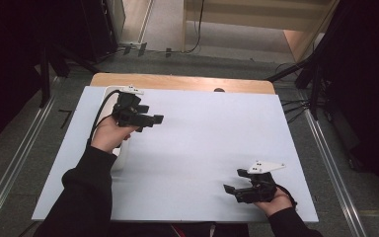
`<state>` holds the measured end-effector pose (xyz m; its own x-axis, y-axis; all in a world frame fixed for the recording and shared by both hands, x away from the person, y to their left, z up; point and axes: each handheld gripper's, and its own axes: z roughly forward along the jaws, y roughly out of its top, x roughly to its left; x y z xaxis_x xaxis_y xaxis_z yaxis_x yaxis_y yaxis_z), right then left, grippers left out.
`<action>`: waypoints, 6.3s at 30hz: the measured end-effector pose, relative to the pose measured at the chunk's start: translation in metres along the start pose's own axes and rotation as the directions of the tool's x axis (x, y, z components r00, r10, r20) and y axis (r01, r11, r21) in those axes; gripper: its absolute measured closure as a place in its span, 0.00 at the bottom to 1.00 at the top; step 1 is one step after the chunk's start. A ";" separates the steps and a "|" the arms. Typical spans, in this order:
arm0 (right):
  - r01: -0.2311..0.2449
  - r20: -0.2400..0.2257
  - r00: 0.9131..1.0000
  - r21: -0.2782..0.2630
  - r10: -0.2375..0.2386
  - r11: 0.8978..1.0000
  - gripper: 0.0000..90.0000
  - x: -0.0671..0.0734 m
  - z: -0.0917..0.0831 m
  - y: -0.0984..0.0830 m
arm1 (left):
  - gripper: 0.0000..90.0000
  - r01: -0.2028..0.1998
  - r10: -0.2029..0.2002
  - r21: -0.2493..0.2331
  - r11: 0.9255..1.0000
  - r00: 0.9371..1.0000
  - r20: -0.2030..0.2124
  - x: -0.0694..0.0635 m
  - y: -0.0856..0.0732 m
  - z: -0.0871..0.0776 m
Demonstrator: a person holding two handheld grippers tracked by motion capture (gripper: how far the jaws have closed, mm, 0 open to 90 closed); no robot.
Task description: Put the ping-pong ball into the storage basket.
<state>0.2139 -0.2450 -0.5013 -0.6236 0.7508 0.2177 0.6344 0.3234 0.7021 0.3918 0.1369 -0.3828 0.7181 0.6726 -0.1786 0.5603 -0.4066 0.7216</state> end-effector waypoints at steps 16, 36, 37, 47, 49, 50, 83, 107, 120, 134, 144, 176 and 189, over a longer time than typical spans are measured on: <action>-0.002 0.006 1.000 -0.003 0.002 1.000 0.20 0.001 -0.001 0.000 | 0.30 -0.055 0.055 -0.011 0.998 0.997 0.049 -0.015 -0.016 -0.006; -0.004 0.004 1.000 -0.002 0.004 1.000 0.20 0.002 -0.002 0.000 | 0.30 -0.083 0.087 -0.051 0.995 0.992 0.090 -0.031 -0.033 -0.012; -0.003 0.003 1.000 -0.001 0.003 1.000 0.20 0.002 -0.002 0.000 | 0.30 -0.084 0.089 -0.052 0.995 0.992 0.092 -0.031 -0.034 -0.013; -0.006 0.004 1.000 0.001 0.006 1.000 0.20 0.002 -0.001 0.000 | 0.30 -0.090 0.095 -0.066 0.994 0.992 0.079 -0.030 -0.046 -0.018; -0.003 0.004 1.000 -0.001 0.003 1.000 0.20 0.001 -0.001 0.000 | 0.30 -0.086 0.091 -0.067 0.994 0.993 0.079 -0.030 -0.049 -0.019; -0.002 0.006 1.000 0.000 0.002 1.000 0.20 0.001 -0.001 0.000 | 0.30 -0.084 0.090 -0.070 0.994 0.992 0.083 -0.029 -0.050 -0.019; 0.000 0.004 1.000 0.005 0.000 1.000 0.20 0.001 0.001 0.001 | 0.30 -0.132 0.139 -0.073 0.989 0.985 0.105 -0.035 -0.092 -0.028; 0.007 0.005 1.000 0.006 -0.007 1.000 0.20 0.001 0.002 0.001 | 0.29 -0.152 0.158 -0.049 0.987 0.976 0.149 -0.043 -0.114 -0.025; 0.008 0.003 1.000 0.011 -0.008 1.000 0.20 0.001 0.002 0.001 | 0.26 -0.207 0.210 -0.033 0.978 0.959 0.189 -0.046 -0.126 -0.021; 0.008 0.003 1.000 0.011 -0.009 1.000 0.20 0.001 0.002 0.001 | 0.26 -0.232 0.229 -0.007 0.973 0.953 0.199 -0.044 -0.141 -0.020; 0.008 0.005 1.000 0.010 -0.008 1.000 0.20 0.001 0.002 0.001 | 0.26 -0.254 0.248 0.008 0.967 0.949 0.196 -0.044 -0.150 -0.025; 0.008 0.002 1.000 0.016 -0.008 1.000 0.20 0.001 0.003 0.001 | 0.26 -0.276 0.264 0.033 0.961 0.943 0.204 -0.041 -0.160 -0.028; 0.008 0.002 1.000 0.017 -0.008 1.000 0.20 0.002 0.003 0.001 | 0.26 -0.278 0.266 0.032 0.960 0.942 0.207 -0.041 -0.160 -0.028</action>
<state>0.2148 -0.2420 -0.5023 -0.6276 0.7494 0.2110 0.6372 0.3387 0.6923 0.2613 0.1919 -0.4719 0.9104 0.3974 -0.1149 0.3517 -0.5971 0.7210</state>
